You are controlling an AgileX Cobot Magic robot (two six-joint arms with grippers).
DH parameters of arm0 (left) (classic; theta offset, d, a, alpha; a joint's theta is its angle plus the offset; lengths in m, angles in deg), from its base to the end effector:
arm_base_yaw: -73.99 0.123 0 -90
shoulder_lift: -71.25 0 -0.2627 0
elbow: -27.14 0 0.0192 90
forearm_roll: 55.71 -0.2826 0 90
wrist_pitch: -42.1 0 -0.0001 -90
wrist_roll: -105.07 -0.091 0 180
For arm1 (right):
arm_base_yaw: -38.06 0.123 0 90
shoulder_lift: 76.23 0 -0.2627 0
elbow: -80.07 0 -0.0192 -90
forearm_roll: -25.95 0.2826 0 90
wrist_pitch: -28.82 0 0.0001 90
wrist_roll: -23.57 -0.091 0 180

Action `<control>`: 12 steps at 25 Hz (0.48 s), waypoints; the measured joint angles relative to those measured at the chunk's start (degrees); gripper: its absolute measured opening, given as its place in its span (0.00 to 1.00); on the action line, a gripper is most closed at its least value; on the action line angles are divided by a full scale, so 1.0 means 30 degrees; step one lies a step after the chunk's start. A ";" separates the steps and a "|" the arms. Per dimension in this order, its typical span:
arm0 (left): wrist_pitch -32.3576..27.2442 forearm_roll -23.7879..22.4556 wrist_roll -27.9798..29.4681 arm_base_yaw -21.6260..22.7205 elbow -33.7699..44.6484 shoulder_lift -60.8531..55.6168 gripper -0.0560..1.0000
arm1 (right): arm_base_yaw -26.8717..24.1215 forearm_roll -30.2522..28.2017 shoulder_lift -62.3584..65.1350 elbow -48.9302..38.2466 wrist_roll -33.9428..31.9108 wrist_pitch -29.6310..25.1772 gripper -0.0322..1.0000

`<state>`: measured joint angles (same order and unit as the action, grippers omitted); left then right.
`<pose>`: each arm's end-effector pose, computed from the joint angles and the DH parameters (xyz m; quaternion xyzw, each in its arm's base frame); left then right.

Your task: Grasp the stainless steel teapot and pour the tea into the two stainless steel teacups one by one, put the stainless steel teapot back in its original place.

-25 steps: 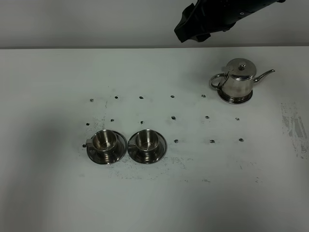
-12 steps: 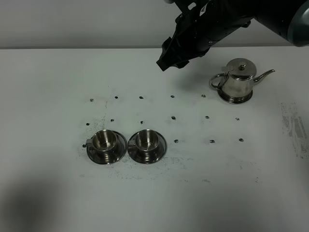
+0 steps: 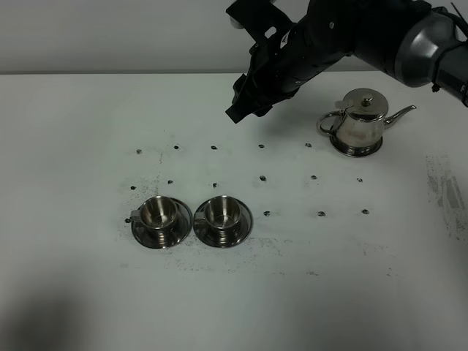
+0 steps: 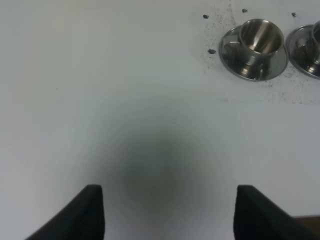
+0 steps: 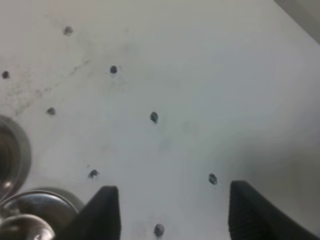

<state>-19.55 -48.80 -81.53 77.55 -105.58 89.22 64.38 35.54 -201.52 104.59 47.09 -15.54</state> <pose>0.0716 -0.0052 0.2856 0.0218 0.8927 -0.0205 0.4497 0.4301 0.2246 0.2296 -0.3648 0.8789 0.0809 0.2967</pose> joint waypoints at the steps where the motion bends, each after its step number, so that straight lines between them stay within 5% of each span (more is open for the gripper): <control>1: 0.0000 0.0000 0.0000 0.0000 0.0000 0.0000 0.56 | 0.0000 0.0000 -0.0178 0.0073 0.0000 0.0020 0.48; 12: -0.0014 0.0048 -0.0017 0.0000 0.0036 -0.3136 0.56 | 0.0712 -0.0046 -0.1310 0.0732 -0.0156 0.0038 0.48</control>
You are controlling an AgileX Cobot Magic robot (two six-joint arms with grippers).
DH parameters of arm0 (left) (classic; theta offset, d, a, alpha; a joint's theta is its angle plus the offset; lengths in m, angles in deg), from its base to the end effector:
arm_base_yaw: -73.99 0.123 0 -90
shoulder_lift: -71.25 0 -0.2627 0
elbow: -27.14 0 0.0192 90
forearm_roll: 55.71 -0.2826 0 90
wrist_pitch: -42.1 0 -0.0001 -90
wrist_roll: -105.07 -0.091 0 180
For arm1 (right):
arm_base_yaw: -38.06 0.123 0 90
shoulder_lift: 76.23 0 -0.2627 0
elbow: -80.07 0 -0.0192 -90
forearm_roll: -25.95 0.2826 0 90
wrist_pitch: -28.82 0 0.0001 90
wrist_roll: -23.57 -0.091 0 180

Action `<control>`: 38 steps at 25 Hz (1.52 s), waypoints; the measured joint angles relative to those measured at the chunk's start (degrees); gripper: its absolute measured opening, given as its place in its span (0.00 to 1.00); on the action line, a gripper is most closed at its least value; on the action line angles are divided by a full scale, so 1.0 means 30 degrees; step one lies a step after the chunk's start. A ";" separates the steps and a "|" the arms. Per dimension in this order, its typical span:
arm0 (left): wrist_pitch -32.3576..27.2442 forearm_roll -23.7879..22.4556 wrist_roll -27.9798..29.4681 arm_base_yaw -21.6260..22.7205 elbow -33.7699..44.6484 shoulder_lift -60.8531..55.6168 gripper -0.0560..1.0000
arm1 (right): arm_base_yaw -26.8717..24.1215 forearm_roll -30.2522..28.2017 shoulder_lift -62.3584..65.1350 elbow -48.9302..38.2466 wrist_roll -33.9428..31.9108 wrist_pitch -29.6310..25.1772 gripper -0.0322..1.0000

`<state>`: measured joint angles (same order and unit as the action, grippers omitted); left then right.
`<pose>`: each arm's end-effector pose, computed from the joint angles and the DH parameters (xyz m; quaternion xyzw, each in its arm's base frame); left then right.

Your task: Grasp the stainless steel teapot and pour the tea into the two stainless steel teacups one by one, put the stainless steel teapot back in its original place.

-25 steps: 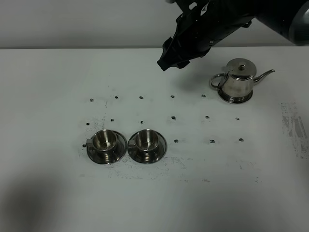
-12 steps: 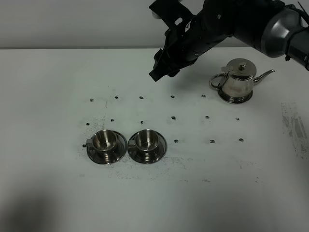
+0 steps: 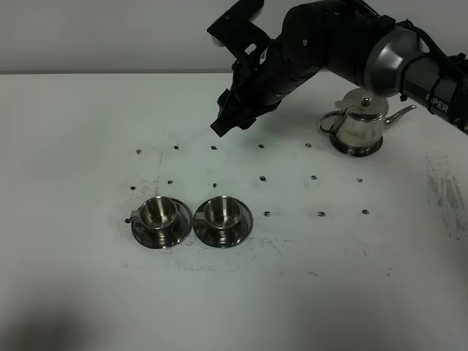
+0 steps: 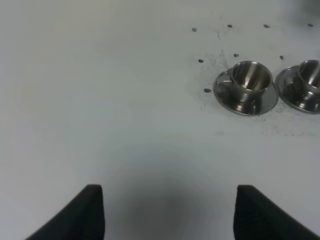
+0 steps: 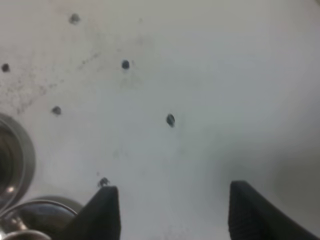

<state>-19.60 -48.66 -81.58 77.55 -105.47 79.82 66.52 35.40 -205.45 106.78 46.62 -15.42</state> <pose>0.0444 -0.0071 0.2944 0.0261 0.8536 -0.0152 0.5200 0.4312 0.2456 0.2087 -0.3788 0.8775 0.0853 0.2814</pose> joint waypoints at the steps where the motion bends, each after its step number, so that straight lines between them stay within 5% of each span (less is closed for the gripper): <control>1: 0.0021 0.0000 0.0000 0.0000 0.0000 -0.0049 0.56 | 0.0027 0.0000 0.0000 0.0000 0.0000 0.0000 0.48; 12: 0.0021 0.0000 0.0000 0.0000 0.0014 -0.0073 0.56 | 0.0049 -0.0607 -0.0396 0.0191 -0.0438 0.0544 0.48; 22: 0.0021 0.0000 0.0000 0.0000 0.0014 -0.0073 0.56 | -0.0298 -0.5813 -0.1775 0.2240 -0.4069 0.1145 0.48; 38: 0.0021 0.0000 0.0000 0.0000 0.0014 -0.0073 0.56 | -0.3336 -0.5885 -0.3936 0.2546 -0.4300 -0.0887 0.48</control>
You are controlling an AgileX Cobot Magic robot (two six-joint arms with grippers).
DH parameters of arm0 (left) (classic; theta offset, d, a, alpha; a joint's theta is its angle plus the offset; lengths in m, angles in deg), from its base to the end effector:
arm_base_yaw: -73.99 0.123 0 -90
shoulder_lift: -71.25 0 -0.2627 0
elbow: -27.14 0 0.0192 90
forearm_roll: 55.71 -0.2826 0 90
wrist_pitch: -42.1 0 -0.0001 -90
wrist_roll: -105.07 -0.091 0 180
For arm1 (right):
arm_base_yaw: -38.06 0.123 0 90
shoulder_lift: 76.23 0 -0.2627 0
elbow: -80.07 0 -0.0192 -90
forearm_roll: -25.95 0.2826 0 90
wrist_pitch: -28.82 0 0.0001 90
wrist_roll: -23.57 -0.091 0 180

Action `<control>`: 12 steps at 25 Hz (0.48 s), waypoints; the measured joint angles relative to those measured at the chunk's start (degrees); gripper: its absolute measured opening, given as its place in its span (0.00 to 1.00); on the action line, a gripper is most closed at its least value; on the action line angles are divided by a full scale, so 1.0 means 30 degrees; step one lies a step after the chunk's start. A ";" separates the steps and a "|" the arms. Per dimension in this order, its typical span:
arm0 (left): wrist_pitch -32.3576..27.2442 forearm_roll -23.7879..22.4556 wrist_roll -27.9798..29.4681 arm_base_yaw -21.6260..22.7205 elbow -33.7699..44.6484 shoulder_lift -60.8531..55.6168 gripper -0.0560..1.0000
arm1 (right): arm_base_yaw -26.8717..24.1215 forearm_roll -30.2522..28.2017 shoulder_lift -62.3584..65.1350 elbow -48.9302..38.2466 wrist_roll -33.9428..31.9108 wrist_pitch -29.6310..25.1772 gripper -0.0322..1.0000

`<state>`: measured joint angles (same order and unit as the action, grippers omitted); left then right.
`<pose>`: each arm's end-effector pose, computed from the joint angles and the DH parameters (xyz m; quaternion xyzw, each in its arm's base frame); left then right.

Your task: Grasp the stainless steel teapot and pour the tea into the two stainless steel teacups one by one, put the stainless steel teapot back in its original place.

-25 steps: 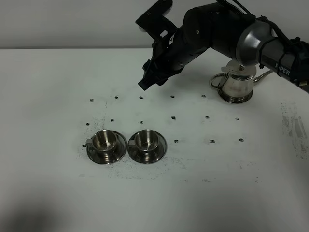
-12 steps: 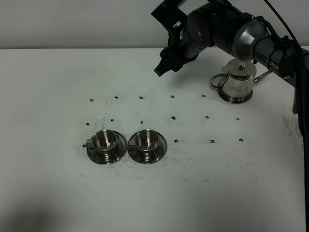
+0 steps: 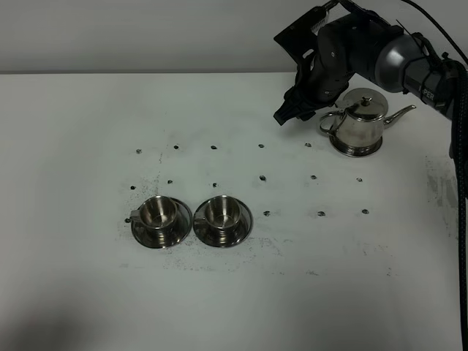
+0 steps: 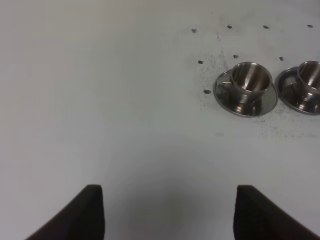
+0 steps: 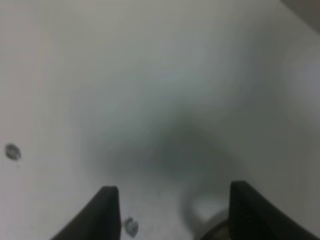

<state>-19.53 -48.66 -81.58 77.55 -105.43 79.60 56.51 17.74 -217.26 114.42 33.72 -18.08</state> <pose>0.0439 -0.0071 0.2945 0.0261 0.8525 -0.0150 0.5219 0.4973 0.1559 0.1446 -0.2744 0.9321 -0.0454 0.2318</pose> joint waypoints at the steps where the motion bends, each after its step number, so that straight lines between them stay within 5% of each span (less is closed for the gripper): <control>1: 0.0000 0.0000 0.0000 0.0000 0.0000 0.0000 0.56 | -0.0041 0.0133 0.0000 0.0000 0.0020 -0.0394 0.48; 12: 0.0000 0.0000 0.0000 0.0000 0.0000 0.0000 0.56 | -0.0045 0.1632 0.0000 0.0038 0.0892 -0.3597 0.48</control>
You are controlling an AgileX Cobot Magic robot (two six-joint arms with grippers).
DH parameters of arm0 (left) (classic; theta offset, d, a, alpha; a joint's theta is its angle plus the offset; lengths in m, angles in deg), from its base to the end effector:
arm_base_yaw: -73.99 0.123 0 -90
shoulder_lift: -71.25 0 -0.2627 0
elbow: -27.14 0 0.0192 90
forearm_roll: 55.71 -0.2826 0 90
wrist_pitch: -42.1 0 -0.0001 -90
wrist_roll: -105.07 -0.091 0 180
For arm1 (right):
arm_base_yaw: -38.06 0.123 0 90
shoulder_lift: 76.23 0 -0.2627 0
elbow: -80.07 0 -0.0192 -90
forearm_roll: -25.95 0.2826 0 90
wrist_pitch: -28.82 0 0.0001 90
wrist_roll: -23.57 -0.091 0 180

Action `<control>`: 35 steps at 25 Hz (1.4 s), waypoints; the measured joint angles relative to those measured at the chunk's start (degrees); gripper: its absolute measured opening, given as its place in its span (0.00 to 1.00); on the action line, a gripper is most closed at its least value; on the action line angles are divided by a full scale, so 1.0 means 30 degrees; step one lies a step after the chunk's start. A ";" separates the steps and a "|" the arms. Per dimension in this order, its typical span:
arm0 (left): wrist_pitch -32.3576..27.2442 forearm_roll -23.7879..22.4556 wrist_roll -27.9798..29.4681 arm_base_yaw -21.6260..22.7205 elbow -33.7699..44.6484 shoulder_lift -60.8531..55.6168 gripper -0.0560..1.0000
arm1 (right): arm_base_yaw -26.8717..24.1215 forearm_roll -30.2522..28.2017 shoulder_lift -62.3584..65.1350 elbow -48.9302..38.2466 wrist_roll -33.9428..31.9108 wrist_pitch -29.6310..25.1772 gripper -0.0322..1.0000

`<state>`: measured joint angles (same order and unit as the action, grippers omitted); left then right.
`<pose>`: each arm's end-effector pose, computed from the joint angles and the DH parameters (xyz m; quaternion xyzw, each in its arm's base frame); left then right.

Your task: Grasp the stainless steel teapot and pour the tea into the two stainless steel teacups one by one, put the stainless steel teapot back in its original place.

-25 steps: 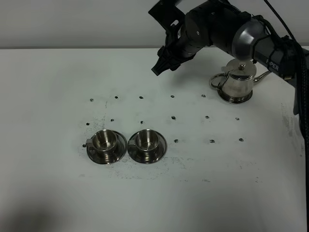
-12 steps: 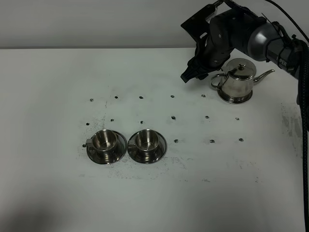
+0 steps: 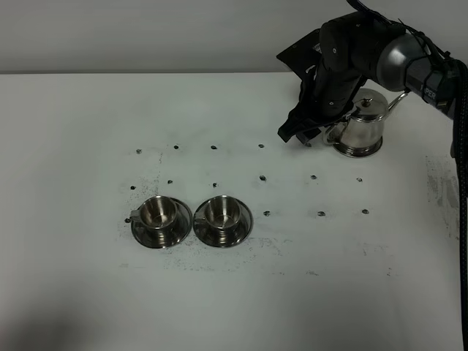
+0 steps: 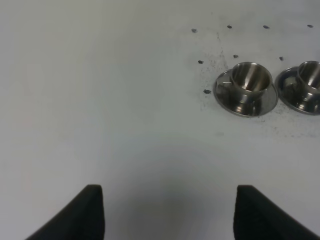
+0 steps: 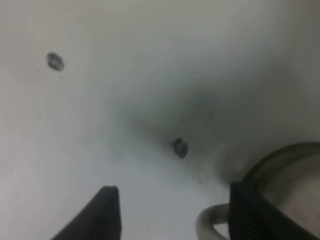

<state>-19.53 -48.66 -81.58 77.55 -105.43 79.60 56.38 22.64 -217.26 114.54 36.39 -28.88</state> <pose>0.0439 -0.0071 0.2945 0.0261 0.8525 -0.0150 0.5219 0.4810 0.1546 0.1386 -0.2773 0.9506 -0.0197 0.1380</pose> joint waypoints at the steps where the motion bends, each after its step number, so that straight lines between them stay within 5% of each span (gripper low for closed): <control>1: 0.0000 0.0000 0.0000 0.0000 0.0000 0.0000 0.56 | 0.0000 0.0000 0.0000 0.0020 0.0000 -0.0193 0.48; 14: 0.0000 0.0000 0.0000 0.0000 0.0000 0.0000 0.56 | -0.0201 -0.0148 0.0060 0.0020 -0.0395 -0.3118 0.46; 22: 0.0000 0.0000 0.0000 0.0000 0.0000 0.0000 0.56 | -0.0123 0.0392 0.1275 -0.0134 -0.0810 -0.3040 0.43; 29: 0.0000 0.0000 0.0000 0.0000 0.0000 0.0000 0.56 | 0.0393 0.2161 0.5265 -0.5977 -0.0810 0.2404 0.43; 35: 0.0000 0.0000 0.0000 0.0000 0.0000 0.0000 0.56 | 0.0393 0.3566 0.7214 -1.1991 -0.1698 0.9629 0.43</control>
<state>-19.53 -48.66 -81.58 77.55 -105.43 79.60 57.56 33.33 -195.62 78.56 31.30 0.01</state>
